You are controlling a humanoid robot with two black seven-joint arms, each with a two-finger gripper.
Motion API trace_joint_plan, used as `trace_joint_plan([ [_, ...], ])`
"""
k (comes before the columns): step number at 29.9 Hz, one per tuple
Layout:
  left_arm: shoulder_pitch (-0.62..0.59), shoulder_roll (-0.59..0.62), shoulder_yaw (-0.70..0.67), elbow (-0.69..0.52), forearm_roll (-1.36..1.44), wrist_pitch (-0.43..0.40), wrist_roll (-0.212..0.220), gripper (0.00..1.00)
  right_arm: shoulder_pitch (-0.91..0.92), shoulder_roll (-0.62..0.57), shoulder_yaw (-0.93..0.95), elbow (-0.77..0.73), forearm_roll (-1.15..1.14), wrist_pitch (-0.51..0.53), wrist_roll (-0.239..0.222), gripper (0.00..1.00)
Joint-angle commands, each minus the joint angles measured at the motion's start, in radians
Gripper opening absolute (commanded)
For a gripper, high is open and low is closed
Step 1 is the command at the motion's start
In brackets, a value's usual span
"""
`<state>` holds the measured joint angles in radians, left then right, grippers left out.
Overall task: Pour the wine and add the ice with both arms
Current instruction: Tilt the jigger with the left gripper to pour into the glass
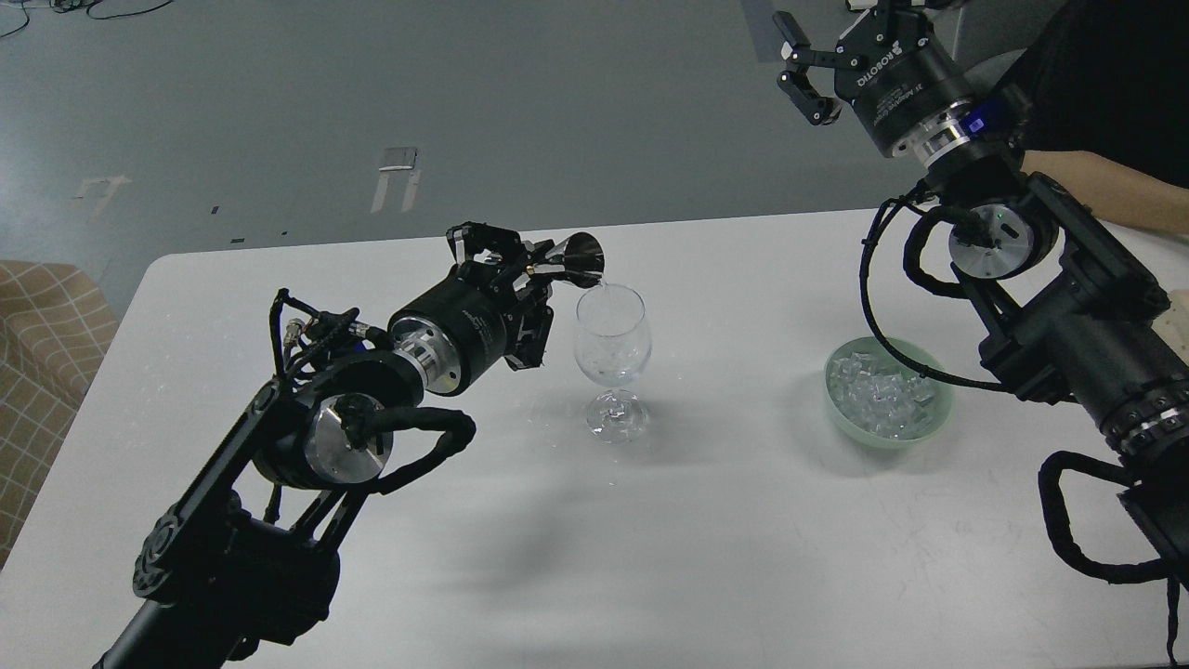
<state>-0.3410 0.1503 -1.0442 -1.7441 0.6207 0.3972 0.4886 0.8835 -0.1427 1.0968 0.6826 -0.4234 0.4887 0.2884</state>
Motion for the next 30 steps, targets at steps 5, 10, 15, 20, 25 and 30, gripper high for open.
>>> trace_joint_plan([
  [5,-0.001,-0.003,0.009,0.0,0.04,-0.003,0.0,0.0,0.0,0.0,0.0,0.0,0.0,0.0,0.002,1.0],
  [10,-0.001,-0.005,0.01,0.0,0.086,-0.012,0.0,0.0,0.0,0.0,0.0,0.0,0.0,0.0,0.002,1.0],
  [15,-0.001,-0.005,0.015,0.0,0.151,-0.017,0.0,0.0,0.0,0.0,0.0,0.0,0.0,0.0,0.001,1.0],
  [20,-0.004,-0.002,0.023,-0.002,0.169,-0.017,-0.001,0.0,0.0,0.002,0.002,0.0,0.0,0.0,0.002,1.0],
  [25,-0.001,-0.003,0.026,-0.002,0.224,-0.047,-0.004,0.0,0.0,0.0,0.0,0.0,0.0,0.0,0.002,1.0],
  [30,-0.003,0.003,0.062,-0.003,0.286,-0.063,-0.005,0.0,0.0,0.0,0.0,0.0,0.0,0.0,0.002,1.0],
])
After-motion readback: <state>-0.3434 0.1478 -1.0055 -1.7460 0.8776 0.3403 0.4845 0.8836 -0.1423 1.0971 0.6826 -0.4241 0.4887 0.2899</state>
